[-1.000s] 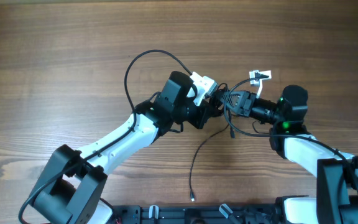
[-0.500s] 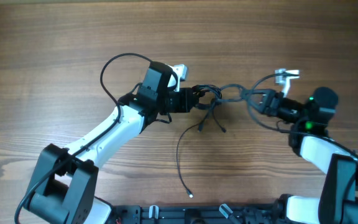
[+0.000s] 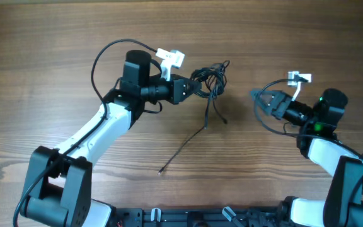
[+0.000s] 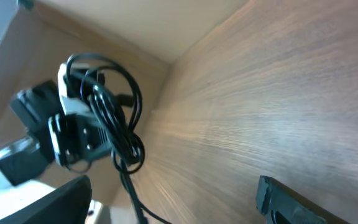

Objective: Untangle cables

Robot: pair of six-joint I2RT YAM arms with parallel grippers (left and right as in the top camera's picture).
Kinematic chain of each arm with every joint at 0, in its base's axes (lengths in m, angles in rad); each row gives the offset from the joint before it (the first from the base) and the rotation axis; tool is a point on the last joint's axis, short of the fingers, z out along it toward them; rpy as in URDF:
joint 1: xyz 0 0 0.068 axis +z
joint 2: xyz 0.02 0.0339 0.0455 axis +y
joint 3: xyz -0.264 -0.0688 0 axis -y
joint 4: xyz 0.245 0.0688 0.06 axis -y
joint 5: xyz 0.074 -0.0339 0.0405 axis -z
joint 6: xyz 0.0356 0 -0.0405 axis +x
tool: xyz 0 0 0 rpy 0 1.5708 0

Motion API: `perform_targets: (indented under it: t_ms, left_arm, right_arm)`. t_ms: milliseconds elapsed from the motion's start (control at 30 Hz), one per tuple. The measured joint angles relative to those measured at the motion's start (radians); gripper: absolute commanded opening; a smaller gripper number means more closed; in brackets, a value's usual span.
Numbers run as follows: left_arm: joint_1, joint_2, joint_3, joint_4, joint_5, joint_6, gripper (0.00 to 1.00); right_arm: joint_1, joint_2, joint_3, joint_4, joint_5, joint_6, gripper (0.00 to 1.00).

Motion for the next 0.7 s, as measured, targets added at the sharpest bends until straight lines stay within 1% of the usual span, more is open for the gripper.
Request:
perform_targets:
  t_ms: [100, 200, 267, 333, 500, 600, 700]
  left_arm:
    - [0.001, 0.0, -0.001, -0.008, 0.079, -0.022, 0.04]
    - [0.001, 0.0, -0.002, -0.012, 0.151, -0.025, 0.04]
    - [0.001, 0.0, -0.003, -0.032, 0.19, -0.013, 0.04]
    - [0.001, 0.0, -0.003, -0.038, 0.235, 0.027, 0.04]
    - [-0.001, 0.0, -0.003, -0.046, 0.283, 0.069, 0.04]
    - [-0.023, 0.0, -0.003, -0.046, 0.284, 0.077, 0.04]
    - [-0.04, 0.0, -0.003, -0.05, 0.285, 0.098, 0.04]
  right_arm:
    - [0.091, 0.0, -0.001, 0.083, 0.036, -0.049, 0.87]
    - [0.179, 0.0, -0.002, 0.155, 0.134, -0.064, 0.86]
    - [0.187, 0.0, -0.003, 0.238, 0.151, -0.034, 0.85]
    - [0.187, 0.0, -0.002, 0.279, 0.151, -0.007, 0.86]
    - [0.187, 0.0, -0.002, 0.285, 0.151, 0.016, 0.83]
    - [0.187, 0.0, -0.002, 0.285, 0.148, 0.032, 0.82]
    - [0.187, 0.0, -0.002, 0.285, 0.135, 0.043, 0.8]
